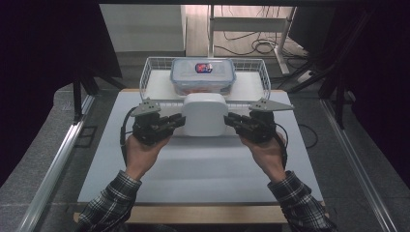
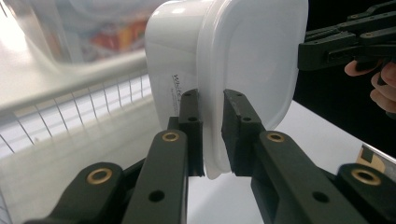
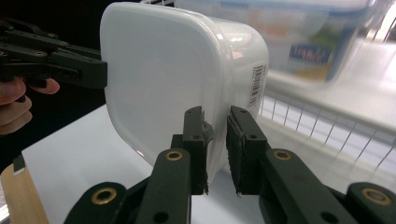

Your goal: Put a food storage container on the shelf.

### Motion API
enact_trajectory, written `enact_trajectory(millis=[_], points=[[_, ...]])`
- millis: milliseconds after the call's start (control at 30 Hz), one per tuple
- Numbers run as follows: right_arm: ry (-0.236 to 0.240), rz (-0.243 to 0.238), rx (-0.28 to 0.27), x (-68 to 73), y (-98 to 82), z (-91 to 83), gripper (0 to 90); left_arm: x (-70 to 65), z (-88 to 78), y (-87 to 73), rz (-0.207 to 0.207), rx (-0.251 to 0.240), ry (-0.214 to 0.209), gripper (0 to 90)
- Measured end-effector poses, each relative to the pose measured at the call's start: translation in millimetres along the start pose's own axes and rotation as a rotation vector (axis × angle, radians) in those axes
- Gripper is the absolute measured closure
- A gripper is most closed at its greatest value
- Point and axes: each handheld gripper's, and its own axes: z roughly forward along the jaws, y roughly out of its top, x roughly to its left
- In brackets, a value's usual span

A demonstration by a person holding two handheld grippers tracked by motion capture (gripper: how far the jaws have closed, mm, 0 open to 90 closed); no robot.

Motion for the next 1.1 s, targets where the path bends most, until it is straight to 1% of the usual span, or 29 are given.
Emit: enact_trajectory(millis=[233,367,667,700,900,1100], points=[[-0.007,-0.027,-0.024,-0.8,27.8,-3.1,77.7,3.5,-6.2,24.0,0.009,-0.028,0.007,79.1],[-0.009,-0.034,-0.034,-2.4,42.2,-3.5,77.7,6.8,-8.7,37.1,0.014,-0.035,0.007,79.1],[-0.003,-0.029,-0.067,-8.0,73.2,-3.5,77.4,14.0,-15.0,68.4,0.024,-0.054,0.006,79.2],[-0.008,-0.034,-0.062,-8.7,77.2,-4.1,77.4,15.0,-15.8,71.7,0.023,-0.057,0.005,79.2],[-0.006,-0.027,-0.073,-11.8,98.0,-1.3,77.2,22.4,-18.6,88.9,0.008,-0.07,-0.002,79.4],[-0.016,-0.022,-0.085,-15.8,113.3,3.9,76.8,29.6,-17.2,103.7,0.007,-0.072,0.005,79.4]])
